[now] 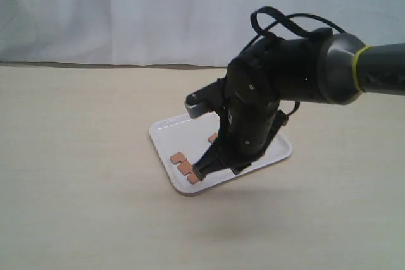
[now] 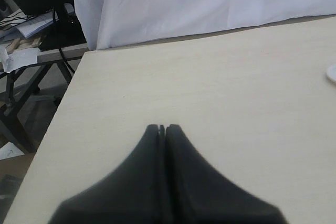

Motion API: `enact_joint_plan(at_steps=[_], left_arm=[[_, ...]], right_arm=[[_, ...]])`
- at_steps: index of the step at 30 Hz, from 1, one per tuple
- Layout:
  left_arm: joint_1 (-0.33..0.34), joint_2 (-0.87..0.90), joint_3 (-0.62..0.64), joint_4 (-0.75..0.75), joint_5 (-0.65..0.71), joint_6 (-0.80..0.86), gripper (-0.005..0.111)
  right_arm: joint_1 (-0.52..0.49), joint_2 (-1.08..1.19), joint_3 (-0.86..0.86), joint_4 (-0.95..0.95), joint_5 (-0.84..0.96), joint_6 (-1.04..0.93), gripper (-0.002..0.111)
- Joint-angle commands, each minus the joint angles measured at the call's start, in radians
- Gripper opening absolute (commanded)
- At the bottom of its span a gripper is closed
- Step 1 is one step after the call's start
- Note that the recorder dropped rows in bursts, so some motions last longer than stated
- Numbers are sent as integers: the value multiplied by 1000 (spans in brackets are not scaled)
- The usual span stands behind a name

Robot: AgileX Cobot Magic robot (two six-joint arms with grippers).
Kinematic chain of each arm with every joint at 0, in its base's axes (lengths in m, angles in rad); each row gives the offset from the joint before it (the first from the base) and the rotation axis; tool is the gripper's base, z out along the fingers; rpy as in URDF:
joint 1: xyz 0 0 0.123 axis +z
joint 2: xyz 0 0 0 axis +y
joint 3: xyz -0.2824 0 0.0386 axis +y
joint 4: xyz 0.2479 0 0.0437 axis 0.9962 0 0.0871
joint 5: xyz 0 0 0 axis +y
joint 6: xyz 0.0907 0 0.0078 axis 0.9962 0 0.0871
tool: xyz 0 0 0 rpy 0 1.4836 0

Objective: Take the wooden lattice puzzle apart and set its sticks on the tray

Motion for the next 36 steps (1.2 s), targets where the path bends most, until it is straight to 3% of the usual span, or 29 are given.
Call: enact_joint_plan(at_steps=[1, 9, 17, 21, 31, 36], left_arm=[[-7, -2, 3, 2, -10, -6, 0], [-7, -2, 3, 2, -8, -6, 0], [-7, -2, 3, 2, -8, -6, 0], [-7, -2, 3, 2, -8, -6, 0], [-7, -2, 3, 2, -8, -6, 0], [-7, -2, 3, 2, -8, -6, 0]], right_arm=[[-43, -49, 149, 55, -78, 4, 5], [-233, -300, 333, 68, -70, 4, 5], [-411, -717, 554, 66, -312, 7, 5], [-429, -900, 657, 57, -412, 7, 5], [-427, -1452, 736, 150, -458, 7, 5], [-427, -1659, 854, 171, -625, 7, 5]])
